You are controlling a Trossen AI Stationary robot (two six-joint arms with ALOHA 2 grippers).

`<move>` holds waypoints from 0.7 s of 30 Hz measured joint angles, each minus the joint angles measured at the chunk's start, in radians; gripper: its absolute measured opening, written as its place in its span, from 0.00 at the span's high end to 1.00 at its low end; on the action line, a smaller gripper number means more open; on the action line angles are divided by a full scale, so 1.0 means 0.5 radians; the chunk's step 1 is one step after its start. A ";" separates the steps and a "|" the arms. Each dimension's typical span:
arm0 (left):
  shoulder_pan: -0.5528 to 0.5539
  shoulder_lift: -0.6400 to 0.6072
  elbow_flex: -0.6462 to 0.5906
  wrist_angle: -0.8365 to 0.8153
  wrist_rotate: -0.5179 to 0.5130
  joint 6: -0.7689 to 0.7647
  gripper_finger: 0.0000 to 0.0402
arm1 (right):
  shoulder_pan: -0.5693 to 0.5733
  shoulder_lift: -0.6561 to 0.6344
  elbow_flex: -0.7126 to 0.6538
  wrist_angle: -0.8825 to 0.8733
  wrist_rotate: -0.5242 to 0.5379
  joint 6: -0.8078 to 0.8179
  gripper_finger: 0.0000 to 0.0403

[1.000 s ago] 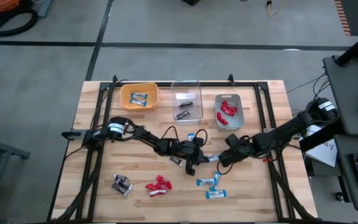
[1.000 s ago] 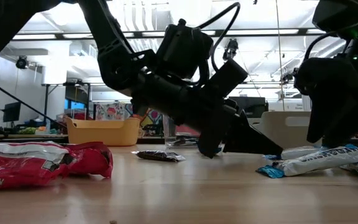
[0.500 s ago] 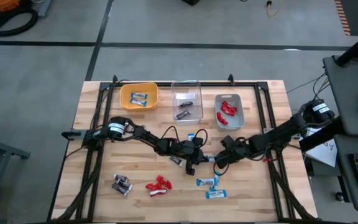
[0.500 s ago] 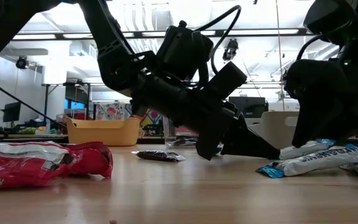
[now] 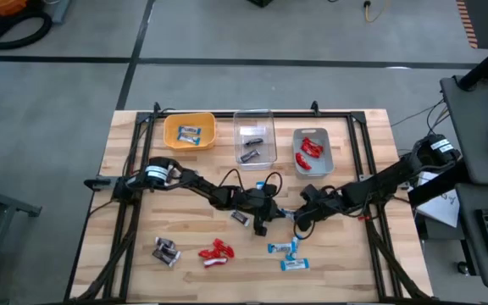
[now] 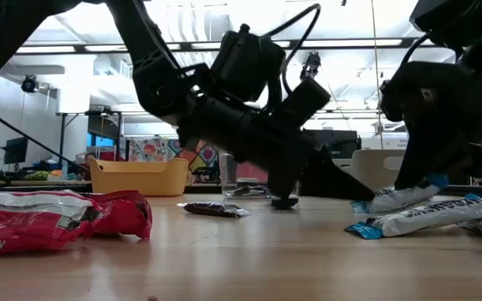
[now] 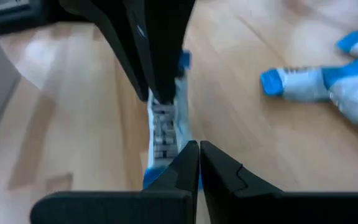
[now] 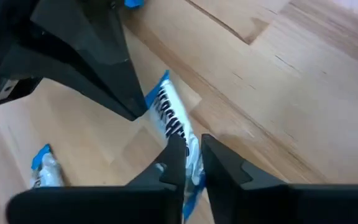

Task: Sort candy
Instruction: Put the white chocolate into the yellow bin

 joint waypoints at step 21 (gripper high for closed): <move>0.163 -1.130 -0.856 0.272 0.329 -0.011 1.00 | 0.000 -0.462 0.000 0.324 0.717 -1.037 0.95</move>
